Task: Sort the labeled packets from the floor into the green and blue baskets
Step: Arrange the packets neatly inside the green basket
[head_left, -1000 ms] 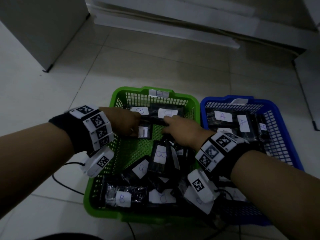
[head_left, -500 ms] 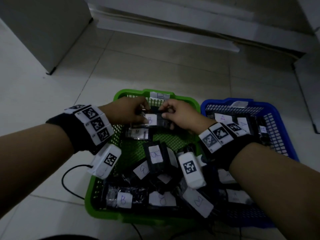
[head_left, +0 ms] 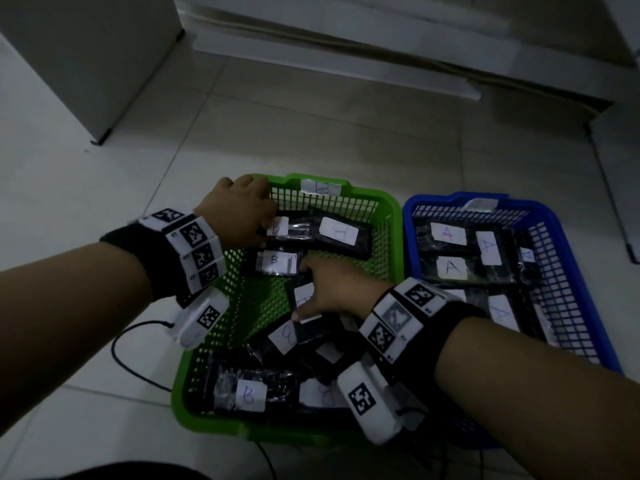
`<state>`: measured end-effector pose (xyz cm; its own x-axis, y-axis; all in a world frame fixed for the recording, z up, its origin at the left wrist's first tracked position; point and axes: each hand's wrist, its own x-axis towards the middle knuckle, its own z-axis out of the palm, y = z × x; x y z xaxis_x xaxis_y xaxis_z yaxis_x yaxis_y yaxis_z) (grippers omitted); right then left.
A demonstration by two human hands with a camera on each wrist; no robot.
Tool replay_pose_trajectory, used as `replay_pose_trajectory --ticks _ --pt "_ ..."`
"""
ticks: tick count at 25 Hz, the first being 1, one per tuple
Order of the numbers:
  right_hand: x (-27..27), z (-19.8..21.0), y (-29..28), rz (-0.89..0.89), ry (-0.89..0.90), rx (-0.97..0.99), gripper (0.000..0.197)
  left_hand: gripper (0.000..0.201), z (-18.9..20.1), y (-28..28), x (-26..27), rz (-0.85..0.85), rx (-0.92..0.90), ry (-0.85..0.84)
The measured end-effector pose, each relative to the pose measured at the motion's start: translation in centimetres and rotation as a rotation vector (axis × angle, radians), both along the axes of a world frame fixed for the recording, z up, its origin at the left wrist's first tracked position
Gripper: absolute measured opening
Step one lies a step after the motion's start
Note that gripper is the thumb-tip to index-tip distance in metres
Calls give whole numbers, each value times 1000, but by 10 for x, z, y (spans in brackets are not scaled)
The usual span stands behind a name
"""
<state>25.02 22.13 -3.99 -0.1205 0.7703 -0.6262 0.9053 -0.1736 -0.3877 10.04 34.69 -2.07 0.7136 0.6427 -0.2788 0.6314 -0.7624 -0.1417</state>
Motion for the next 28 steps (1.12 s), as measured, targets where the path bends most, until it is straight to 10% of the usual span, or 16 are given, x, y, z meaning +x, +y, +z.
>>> replay_pose_trajectory --ticks 6,10,21,28 --pt "12 12 7 -457 419 47 46 51 -6 -2 7 -24 82 74" --pt "31 35 24 -634 600 498 23 42 -1 -1 10 14 74 82" --pt "33 -10 6 -86 -232 522 23 29 -10 -16 16 -307 -514 273" --pt "36 -11 -3 -133 -38 432 15 49 -16 -9 10 -270 -440 181"
